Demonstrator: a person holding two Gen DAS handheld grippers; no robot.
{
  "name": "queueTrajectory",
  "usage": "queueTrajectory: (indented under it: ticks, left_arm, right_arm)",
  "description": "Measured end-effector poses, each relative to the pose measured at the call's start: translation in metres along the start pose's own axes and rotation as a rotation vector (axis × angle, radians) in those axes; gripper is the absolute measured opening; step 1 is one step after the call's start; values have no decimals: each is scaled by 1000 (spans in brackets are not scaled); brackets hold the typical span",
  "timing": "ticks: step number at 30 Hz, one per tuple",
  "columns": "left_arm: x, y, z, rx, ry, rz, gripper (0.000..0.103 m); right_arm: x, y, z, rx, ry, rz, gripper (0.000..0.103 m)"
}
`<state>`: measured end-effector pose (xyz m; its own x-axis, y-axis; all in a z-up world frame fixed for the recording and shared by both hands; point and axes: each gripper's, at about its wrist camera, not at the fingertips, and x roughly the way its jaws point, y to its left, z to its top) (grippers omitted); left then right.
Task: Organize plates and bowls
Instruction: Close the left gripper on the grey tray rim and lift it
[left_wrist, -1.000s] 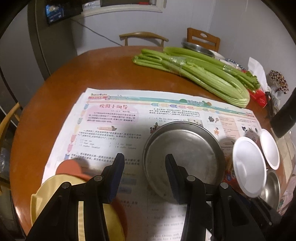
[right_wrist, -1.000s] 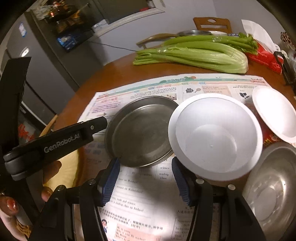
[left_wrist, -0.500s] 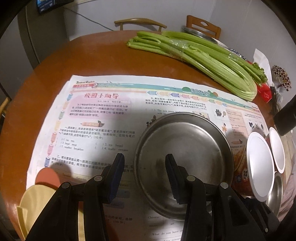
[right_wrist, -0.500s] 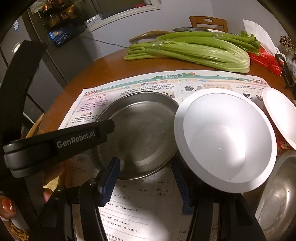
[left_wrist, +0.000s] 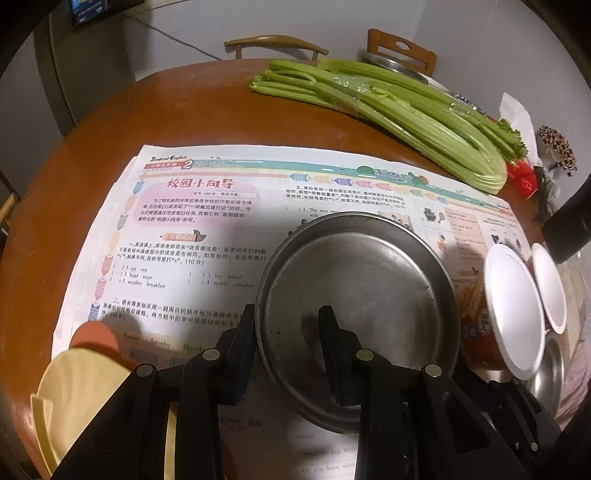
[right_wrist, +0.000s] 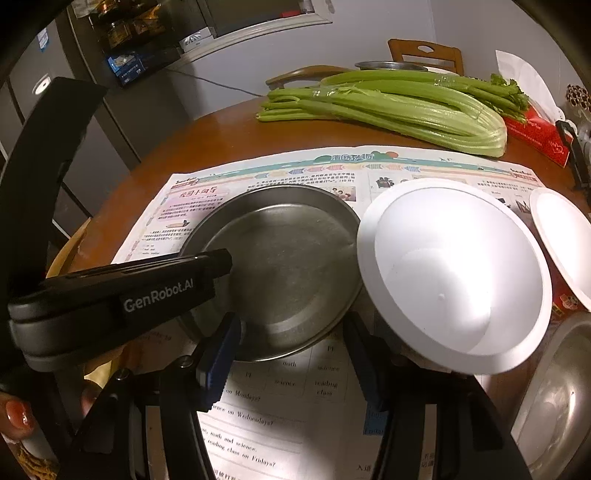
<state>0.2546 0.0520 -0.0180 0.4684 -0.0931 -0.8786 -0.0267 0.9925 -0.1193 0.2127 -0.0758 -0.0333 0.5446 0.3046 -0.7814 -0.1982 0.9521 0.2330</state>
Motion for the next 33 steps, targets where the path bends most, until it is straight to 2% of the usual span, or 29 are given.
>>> queueTrajectory:
  ticks: [6,33]
  left_arm:
    - [-20,1,-8,-9,-31,-23,34]
    - [-116,14,-53,-40,-174,-27,36]
  right_arm:
    - [-10,0,-3,3,2,33,58]
    - [-88,32,-26,-93,-124,89,58]
